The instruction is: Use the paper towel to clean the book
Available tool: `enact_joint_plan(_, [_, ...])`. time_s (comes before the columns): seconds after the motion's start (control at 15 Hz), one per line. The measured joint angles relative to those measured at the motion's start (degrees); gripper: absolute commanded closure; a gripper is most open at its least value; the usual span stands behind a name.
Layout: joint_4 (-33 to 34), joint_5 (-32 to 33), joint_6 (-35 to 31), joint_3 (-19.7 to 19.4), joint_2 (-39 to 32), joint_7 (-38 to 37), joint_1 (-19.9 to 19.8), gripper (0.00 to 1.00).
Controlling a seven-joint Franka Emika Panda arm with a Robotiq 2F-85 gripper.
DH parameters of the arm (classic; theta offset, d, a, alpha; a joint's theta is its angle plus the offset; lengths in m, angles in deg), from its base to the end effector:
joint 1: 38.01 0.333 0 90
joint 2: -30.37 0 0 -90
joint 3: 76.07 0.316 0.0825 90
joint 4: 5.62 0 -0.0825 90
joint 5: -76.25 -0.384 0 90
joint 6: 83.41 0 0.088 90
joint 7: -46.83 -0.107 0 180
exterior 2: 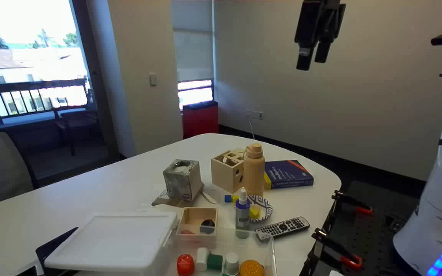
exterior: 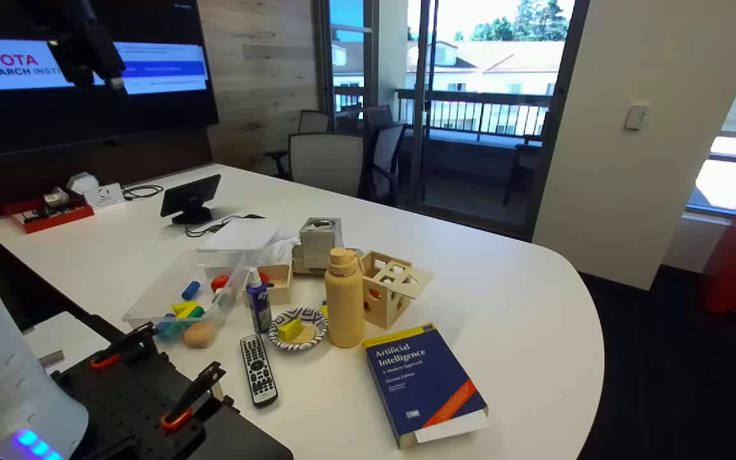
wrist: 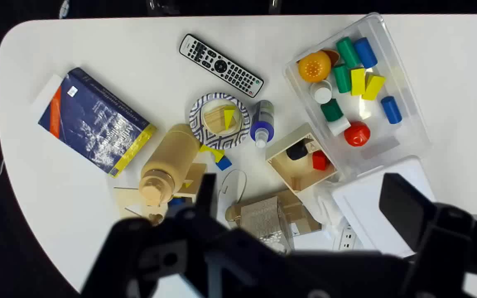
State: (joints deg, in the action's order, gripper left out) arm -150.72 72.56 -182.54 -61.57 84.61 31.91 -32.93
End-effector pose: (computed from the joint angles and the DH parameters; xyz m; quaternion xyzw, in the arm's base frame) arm 0.2626 0.1181 0.5579 0.9954 -0.0073 0.0796 0.0519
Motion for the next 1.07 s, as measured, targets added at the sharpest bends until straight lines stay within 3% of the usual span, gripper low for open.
enact_joint_plan(0.2, [0.0,0.0,-0.3,0.0,-0.2,0.0,0.0,0.00])
enact_joint_plan(0.4, [-0.4,-0.4,-7.0,0.2,-4.3,-0.2,-0.2,0.00])
enact_joint_plan(0.6, [-0.2,-0.5,-18.2,2.4,-14.1,-3.9,-1.3,0.00])
enact_joint_plan(1.07, [4.3,0.2,-39.0,12.9,-40.9,-24.2,-9.6,0.00])
